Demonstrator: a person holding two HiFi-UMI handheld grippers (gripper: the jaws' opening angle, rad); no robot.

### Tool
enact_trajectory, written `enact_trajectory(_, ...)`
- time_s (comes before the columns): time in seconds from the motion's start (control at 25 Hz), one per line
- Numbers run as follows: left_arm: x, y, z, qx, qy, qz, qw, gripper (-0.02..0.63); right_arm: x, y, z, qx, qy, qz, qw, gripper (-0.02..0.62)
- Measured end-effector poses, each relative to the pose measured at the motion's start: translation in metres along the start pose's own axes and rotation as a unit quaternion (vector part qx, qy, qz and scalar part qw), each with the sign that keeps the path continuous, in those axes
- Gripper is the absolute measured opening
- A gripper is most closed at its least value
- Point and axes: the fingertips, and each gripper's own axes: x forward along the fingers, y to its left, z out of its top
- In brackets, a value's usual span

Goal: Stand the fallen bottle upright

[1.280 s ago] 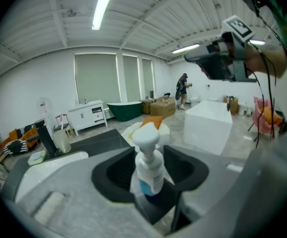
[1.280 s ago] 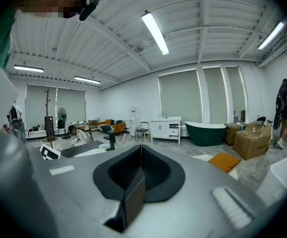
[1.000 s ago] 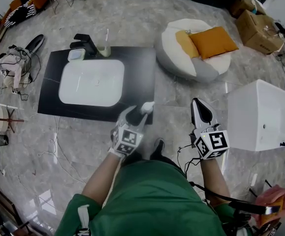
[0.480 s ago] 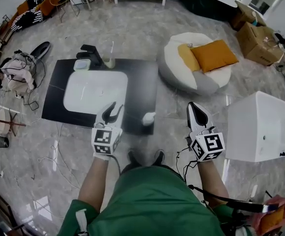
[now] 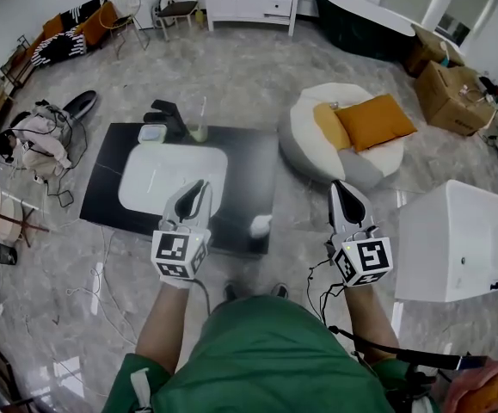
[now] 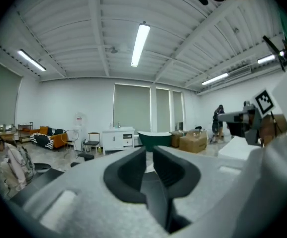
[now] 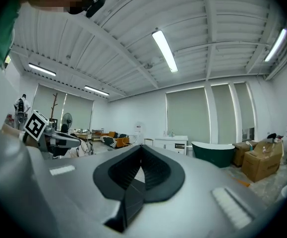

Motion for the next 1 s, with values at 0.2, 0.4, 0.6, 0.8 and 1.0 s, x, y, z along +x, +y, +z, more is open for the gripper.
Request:
enact_trajectory(0.2, 0.004, 0.001, 0.016, -0.009, -0.018, 0.010, 0.9997, 0.009, 0.001, -0.003, 0.012, -0.008, -0.015, 0.013, 1.000, 0.002)
enact_trajectory(0.4, 0.007, -0.004, 0.033, 0.003, -0.033, 0.010, 0.9994, -0.003, -0.003, -0.002, 0.028, -0.012, -0.044, 0.024, 0.999, 0.002)
enact_trajectory(0.6, 0.012, -0.004, 0.055, 0.018, -0.051, 0.014, 0.9984, -0.003, -0.004, -0.002, 0.038, -0.031, -0.066, 0.024, 0.997, 0.002)
enact_trajectory(0.8, 0.010, 0.001, 0.055, 0.011, -0.054, 0.025, 0.9981, -0.002, -0.003, -0.001, 0.039, -0.037, -0.067, 0.023, 0.997, 0.002)
enact_trajectory(1.0, 0.009, 0.004, 0.049, 0.007, -0.049, 0.035, 0.9982, -0.002, -0.002, -0.005, 0.035, -0.035, -0.066, 0.022, 0.997, 0.002)
